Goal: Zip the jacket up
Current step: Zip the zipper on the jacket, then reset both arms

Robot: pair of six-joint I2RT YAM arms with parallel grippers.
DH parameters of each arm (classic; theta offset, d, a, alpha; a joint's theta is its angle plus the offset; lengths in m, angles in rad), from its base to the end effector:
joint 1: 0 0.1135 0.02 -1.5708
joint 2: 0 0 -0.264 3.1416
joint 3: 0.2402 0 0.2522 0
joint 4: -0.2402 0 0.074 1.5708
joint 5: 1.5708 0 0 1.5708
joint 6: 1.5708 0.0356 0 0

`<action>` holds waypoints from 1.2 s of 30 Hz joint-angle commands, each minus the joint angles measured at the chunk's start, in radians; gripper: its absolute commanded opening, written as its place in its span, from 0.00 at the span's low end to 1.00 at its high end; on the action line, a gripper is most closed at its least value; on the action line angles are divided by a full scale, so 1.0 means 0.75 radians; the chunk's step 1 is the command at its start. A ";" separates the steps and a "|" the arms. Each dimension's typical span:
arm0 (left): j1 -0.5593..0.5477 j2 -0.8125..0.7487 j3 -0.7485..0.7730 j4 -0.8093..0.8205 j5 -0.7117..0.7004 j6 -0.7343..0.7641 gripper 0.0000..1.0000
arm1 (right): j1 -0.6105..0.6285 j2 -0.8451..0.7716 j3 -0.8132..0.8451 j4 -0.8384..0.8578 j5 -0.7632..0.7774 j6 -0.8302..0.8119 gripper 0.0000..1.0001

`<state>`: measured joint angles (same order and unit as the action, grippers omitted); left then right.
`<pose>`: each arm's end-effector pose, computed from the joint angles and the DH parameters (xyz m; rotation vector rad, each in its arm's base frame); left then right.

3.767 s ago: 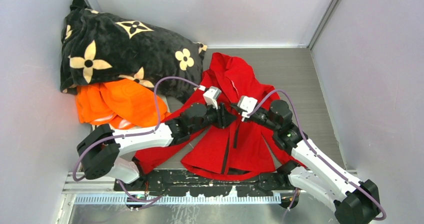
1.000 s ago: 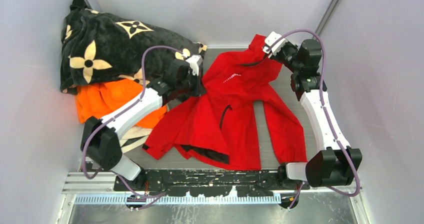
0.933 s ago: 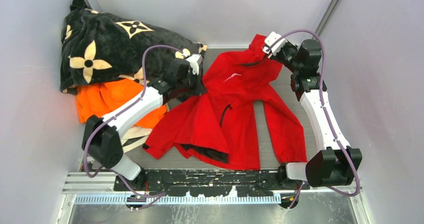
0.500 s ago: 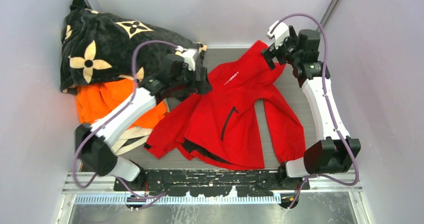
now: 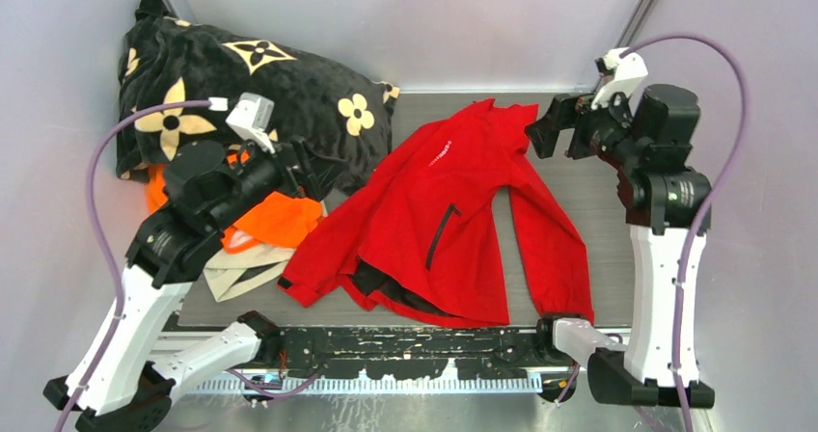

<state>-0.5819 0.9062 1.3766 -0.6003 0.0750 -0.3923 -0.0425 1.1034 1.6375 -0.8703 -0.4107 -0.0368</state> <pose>0.1296 -0.0885 0.4716 0.2247 1.7497 -0.7829 0.1825 0.0065 0.4903 -0.2714 1.8724 0.3369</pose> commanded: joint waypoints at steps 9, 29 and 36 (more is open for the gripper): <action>0.006 -0.025 0.281 -0.250 -0.069 0.033 1.00 | -0.083 -0.190 0.188 -0.041 0.252 0.463 1.00; 0.007 -0.035 0.316 -0.166 0.028 0.019 1.00 | -0.148 -0.312 0.159 0.036 0.252 0.481 1.00; 0.006 -0.048 0.324 -0.182 0.040 0.014 0.99 | -0.149 -0.343 0.145 0.045 0.265 0.479 1.00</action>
<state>-0.5819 0.8753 1.6127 -0.7757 0.0807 -0.3855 -0.1482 0.8589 1.7481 -0.8936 -0.2287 0.3176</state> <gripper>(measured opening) 0.994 0.996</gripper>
